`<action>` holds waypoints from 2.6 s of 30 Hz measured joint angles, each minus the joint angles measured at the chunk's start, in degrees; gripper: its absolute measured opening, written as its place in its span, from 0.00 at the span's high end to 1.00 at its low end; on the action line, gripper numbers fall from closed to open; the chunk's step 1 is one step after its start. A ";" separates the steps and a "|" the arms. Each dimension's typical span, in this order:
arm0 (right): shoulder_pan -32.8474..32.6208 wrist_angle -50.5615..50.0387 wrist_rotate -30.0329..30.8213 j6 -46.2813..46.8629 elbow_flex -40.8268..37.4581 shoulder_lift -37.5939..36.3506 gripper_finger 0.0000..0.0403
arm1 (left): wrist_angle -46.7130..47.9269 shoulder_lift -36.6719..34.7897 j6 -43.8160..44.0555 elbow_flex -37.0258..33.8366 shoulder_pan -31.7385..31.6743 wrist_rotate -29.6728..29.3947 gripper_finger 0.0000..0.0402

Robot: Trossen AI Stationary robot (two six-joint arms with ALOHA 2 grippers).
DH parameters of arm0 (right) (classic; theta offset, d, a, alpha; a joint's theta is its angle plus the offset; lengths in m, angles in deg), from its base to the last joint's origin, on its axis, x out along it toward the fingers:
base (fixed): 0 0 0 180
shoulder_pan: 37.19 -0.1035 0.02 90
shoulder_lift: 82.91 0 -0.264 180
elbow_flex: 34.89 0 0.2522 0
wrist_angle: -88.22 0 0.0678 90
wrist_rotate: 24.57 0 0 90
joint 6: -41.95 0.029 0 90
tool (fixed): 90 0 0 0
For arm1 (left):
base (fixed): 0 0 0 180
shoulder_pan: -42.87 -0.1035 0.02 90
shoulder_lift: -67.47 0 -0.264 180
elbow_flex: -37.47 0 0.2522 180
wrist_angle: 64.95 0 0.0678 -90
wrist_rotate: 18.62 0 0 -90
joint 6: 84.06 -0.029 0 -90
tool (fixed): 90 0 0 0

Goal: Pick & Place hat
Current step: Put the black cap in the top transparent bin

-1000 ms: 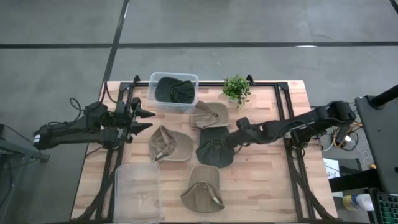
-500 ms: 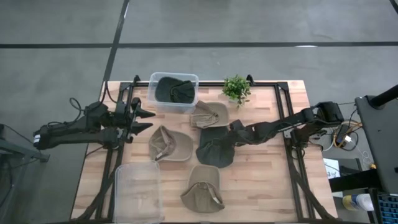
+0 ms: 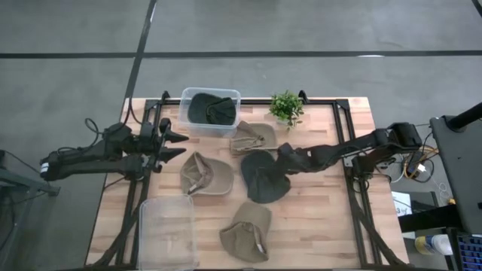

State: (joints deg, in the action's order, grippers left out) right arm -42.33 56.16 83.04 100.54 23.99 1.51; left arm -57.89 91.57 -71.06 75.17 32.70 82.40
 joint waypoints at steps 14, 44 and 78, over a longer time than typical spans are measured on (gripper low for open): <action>0.56 -17.89 -2.74 -13.15 12.89 -6.03 0.98 | 1.33 2.11 8.35 -0.02 0.00 -0.60 0.50; 1.60 -32.83 -3.89 -37.21 52.08 16.08 0.97 | -0.29 16.96 23.26 0.17 0.00 -3.43 0.50; 3.77 -42.16 -2.50 -43.84 68.77 24.49 0.84 | -0.79 21.14 25.89 1.20 -0.84 -3.08 0.98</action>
State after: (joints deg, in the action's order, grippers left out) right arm -38.56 14.00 80.54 56.70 92.76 26.00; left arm -58.68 112.71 -45.16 76.37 31.86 79.32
